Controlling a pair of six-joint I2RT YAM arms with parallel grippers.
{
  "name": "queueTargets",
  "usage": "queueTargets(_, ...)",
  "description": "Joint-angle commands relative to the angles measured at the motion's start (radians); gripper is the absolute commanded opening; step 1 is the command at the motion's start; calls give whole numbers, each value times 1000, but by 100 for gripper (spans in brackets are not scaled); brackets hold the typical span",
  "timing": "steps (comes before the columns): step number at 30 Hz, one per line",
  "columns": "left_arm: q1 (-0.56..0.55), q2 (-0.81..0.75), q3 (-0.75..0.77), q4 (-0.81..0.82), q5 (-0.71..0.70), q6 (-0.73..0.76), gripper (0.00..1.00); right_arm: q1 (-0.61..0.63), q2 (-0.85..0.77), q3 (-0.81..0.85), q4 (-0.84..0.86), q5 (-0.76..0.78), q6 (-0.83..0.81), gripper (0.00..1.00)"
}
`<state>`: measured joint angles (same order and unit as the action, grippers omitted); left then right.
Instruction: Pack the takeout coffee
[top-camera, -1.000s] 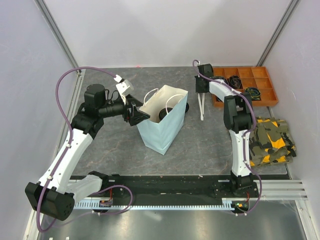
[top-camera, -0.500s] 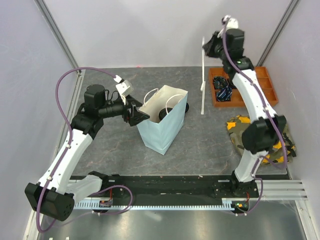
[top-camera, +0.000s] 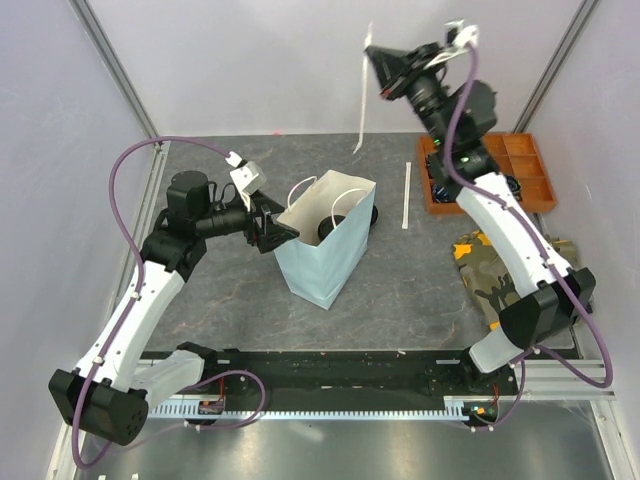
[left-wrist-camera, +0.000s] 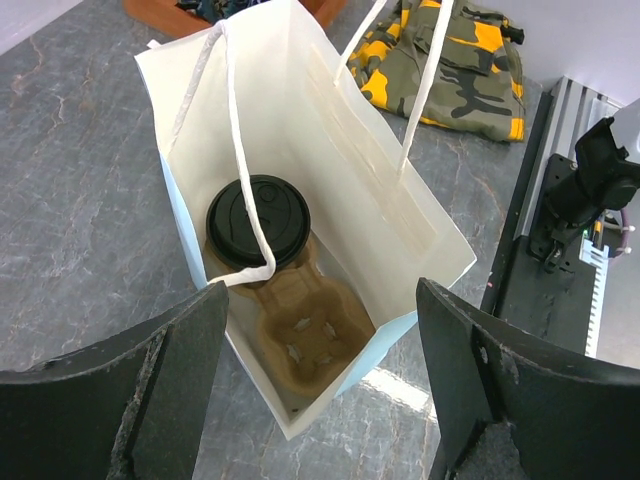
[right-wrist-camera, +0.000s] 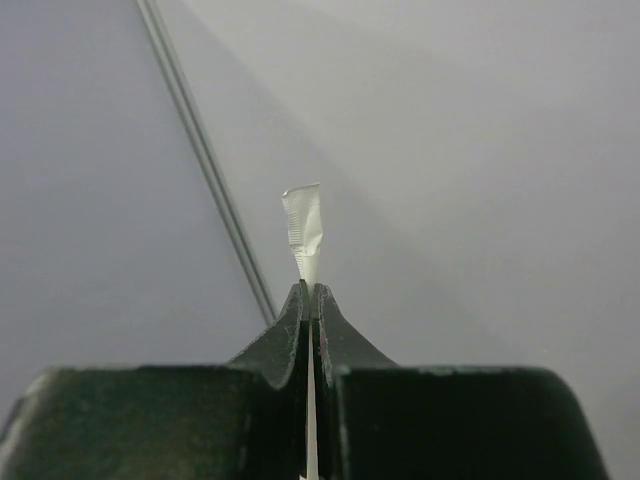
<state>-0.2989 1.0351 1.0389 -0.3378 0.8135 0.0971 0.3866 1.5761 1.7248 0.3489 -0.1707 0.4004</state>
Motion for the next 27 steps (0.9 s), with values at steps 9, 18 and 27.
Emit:
queueTargets(9, -3, 0, -14, 79, -7, -36, 83, 189, -99, -237, 213, 31, -34, 0)
queueTargets(18, -3, 2, -22, 97, 0, -27, 83, 284, -182, -399, 179, 28, -25, 13)
queueTargets(27, -2, -10, -28, 98, 7, -13, 83, 293, -188, -352, 148, 114, -104, 62)
